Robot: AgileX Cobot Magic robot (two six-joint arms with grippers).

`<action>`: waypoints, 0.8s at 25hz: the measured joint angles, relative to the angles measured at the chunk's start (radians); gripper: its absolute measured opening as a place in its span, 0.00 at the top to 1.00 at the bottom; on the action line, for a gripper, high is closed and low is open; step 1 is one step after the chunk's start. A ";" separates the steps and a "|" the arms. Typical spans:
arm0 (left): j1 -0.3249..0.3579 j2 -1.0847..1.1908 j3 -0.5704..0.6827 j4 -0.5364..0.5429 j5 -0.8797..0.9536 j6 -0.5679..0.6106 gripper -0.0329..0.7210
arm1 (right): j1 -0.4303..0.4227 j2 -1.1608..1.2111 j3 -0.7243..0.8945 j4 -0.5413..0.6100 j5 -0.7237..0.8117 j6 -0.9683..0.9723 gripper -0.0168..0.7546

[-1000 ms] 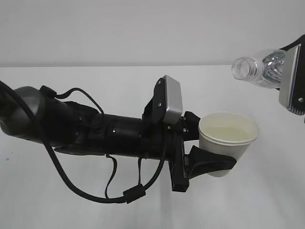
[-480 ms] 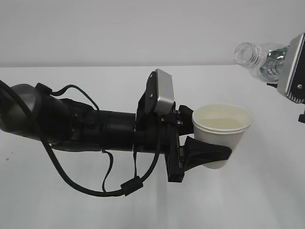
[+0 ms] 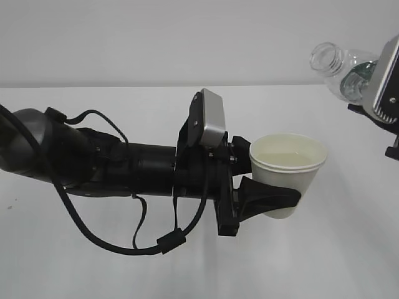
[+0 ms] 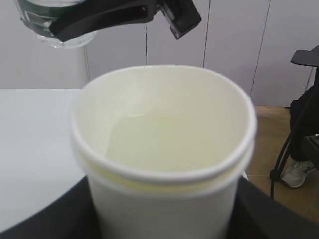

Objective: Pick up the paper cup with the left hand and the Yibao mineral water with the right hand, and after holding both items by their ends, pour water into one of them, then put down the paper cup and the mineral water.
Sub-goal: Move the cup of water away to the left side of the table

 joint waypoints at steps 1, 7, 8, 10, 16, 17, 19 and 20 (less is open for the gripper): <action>0.000 0.000 0.000 0.002 0.000 0.000 0.40 | 0.000 0.000 0.000 0.000 0.000 0.010 0.42; 0.026 0.000 0.000 0.014 -0.002 0.000 0.41 | 0.000 0.000 0.000 0.000 0.000 0.088 0.42; 0.033 0.000 0.000 0.016 -0.002 0.000 0.41 | 0.000 0.000 0.000 0.000 0.000 0.110 0.42; 0.049 0.000 0.000 0.016 -0.002 -0.002 0.41 | 0.000 0.000 0.000 0.000 0.000 0.166 0.42; 0.078 0.000 0.000 0.016 -0.003 -0.008 0.41 | 0.000 0.000 0.000 0.000 0.002 0.267 0.42; 0.081 0.000 0.000 0.016 -0.003 -0.008 0.41 | 0.000 0.000 0.000 0.000 0.004 0.283 0.42; 0.081 0.000 0.000 0.018 -0.004 -0.008 0.41 | 0.000 0.000 0.000 0.000 0.004 0.309 0.42; 0.081 0.000 0.000 0.020 -0.004 -0.008 0.41 | 0.000 0.000 0.000 0.000 0.004 0.318 0.42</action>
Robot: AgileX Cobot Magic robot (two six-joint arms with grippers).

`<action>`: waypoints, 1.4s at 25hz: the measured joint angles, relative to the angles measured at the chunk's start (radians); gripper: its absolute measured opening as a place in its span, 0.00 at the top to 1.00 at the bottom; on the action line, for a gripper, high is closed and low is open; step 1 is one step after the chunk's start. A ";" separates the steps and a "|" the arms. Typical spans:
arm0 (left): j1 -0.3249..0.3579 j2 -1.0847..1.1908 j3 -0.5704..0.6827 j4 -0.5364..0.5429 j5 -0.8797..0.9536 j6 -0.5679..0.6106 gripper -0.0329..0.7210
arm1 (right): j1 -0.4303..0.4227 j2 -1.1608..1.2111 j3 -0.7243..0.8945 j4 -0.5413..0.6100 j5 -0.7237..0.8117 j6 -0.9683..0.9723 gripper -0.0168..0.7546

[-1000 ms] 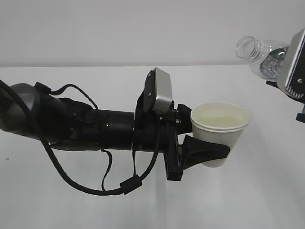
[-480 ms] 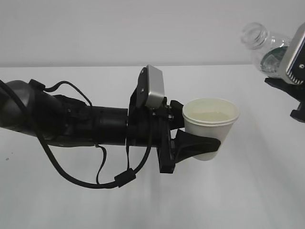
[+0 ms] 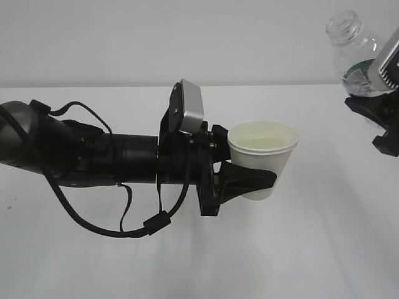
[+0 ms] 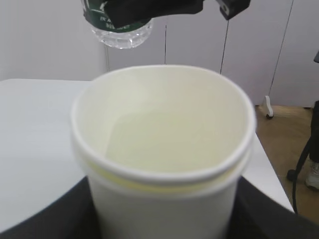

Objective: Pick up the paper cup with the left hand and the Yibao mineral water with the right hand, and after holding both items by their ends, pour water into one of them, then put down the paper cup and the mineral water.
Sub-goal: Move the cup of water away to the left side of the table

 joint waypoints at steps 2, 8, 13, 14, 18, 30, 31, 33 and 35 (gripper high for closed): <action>0.000 0.000 0.000 0.002 0.000 0.000 0.41 | 0.000 0.000 0.000 0.000 0.002 0.010 0.42; 0.007 0.000 0.000 0.011 0.000 0.000 0.41 | 0.000 0.000 0.000 0.000 0.011 0.015 0.42; 0.025 0.000 0.000 0.047 -0.002 -0.002 0.41 | 0.000 0.023 0.000 0.000 0.018 0.015 0.42; 0.028 0.000 0.000 0.051 -0.002 -0.005 0.41 | 0.000 0.028 0.000 0.000 0.018 0.016 0.42; 0.038 0.000 0.000 0.072 -0.002 -0.009 0.41 | 0.000 0.052 0.000 0.000 0.021 0.016 0.42; 0.056 0.000 0.000 0.082 -0.004 -0.009 0.41 | 0.000 0.070 0.000 0.000 0.036 0.026 0.42; 0.060 0.000 0.000 0.082 -0.004 -0.009 0.41 | 0.000 0.070 0.000 0.000 0.036 0.026 0.42; 0.075 0.000 0.000 0.082 -0.005 -0.015 0.41 | 0.000 0.070 0.000 0.000 0.036 0.027 0.42; 0.094 -0.008 0.000 0.084 -0.005 -0.024 0.41 | 0.000 0.070 0.000 0.000 0.038 0.027 0.42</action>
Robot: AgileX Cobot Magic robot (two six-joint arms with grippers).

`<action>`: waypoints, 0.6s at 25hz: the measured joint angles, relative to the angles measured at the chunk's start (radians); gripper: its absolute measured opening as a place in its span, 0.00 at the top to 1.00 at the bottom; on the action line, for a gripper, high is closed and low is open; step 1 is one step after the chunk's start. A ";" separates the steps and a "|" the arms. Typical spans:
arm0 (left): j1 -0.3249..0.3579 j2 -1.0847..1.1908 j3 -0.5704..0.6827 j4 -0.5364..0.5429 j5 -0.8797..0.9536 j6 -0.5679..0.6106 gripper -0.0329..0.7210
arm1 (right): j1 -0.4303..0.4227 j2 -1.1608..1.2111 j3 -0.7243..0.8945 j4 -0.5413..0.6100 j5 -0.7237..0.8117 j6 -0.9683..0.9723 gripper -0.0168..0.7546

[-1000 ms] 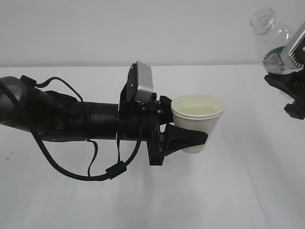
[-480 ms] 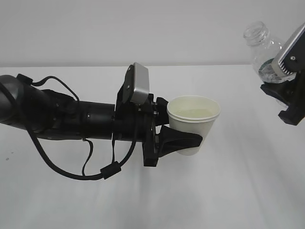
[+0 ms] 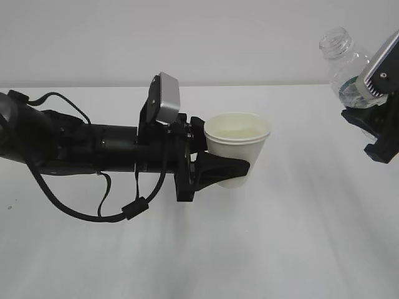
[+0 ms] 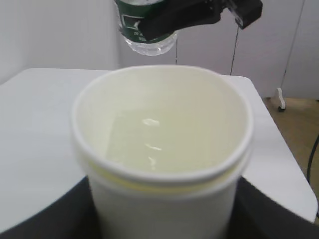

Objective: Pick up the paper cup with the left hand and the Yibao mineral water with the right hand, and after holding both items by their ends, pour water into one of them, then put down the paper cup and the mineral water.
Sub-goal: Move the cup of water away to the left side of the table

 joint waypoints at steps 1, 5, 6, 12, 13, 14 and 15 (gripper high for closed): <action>0.008 -0.005 0.000 0.000 0.000 -0.005 0.41 | 0.000 0.000 0.000 0.000 0.000 0.000 0.42; 0.043 -0.016 0.000 0.000 -0.003 -0.021 0.41 | 0.000 0.000 0.000 0.000 0.000 0.000 0.42; 0.050 -0.016 0.000 0.000 -0.003 -0.023 0.41 | 0.000 0.000 0.000 0.000 0.000 0.000 0.42; 0.064 -0.016 0.000 0.002 -0.004 -0.036 0.41 | 0.000 0.000 0.000 0.000 0.000 0.000 0.42; 0.064 -0.016 0.000 0.004 -0.004 -0.036 0.41 | 0.000 0.000 0.000 0.000 0.000 0.000 0.42; 0.064 -0.016 0.000 0.008 0.000 -0.036 0.41 | 0.000 0.000 0.000 0.000 0.000 0.000 0.42; 0.066 -0.016 0.000 0.013 0.002 -0.037 0.41 | 0.000 0.000 0.000 0.000 0.000 0.000 0.42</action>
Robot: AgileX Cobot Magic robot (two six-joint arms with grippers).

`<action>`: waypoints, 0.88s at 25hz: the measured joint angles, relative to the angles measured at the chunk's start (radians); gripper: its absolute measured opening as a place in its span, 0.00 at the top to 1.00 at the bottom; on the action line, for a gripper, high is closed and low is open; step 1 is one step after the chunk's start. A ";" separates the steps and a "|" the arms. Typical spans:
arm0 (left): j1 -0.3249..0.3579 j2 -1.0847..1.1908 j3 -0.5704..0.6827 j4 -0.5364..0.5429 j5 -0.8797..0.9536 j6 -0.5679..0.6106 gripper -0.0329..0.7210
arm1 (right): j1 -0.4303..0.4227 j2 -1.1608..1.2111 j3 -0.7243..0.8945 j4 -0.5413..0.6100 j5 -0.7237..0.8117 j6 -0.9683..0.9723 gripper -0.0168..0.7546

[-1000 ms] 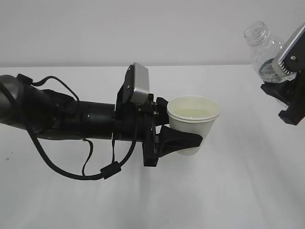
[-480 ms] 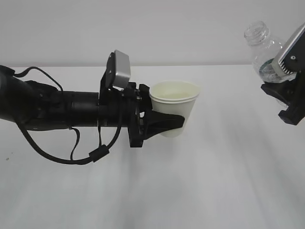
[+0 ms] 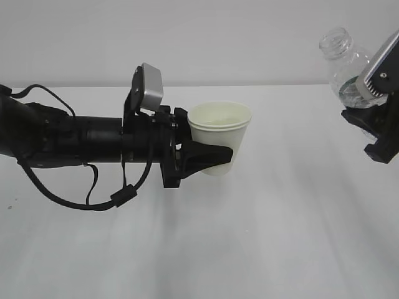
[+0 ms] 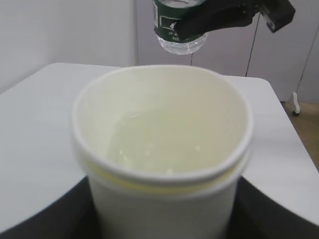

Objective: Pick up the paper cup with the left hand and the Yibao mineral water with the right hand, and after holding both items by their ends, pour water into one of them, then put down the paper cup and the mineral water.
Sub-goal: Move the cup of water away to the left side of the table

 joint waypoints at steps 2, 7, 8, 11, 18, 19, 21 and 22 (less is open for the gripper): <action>0.005 0.000 0.000 0.010 0.010 0.000 0.41 | 0.000 0.000 0.000 0.000 0.000 0.000 0.42; 0.033 0.000 0.000 0.035 0.031 0.000 0.41 | 0.000 0.000 0.000 0.000 0.000 0.000 0.42; 0.042 0.000 0.000 0.035 0.033 0.000 0.41 | 0.000 0.000 0.000 0.000 0.000 0.000 0.42; 0.074 0.000 0.000 0.035 0.035 -0.004 0.41 | 0.000 0.000 0.000 0.000 0.000 0.000 0.42; 0.162 0.000 0.000 0.039 0.035 -0.034 0.41 | 0.000 0.000 0.000 0.000 0.000 0.000 0.42; 0.173 0.000 0.000 0.039 0.035 -0.036 0.41 | 0.000 0.000 0.000 0.000 0.000 0.000 0.42; 0.190 0.000 0.000 0.039 0.035 -0.036 0.41 | 0.000 0.000 0.000 0.000 0.000 0.000 0.42; 0.202 0.000 0.000 0.039 0.035 -0.037 0.41 | 0.000 0.000 0.000 0.000 0.000 0.000 0.42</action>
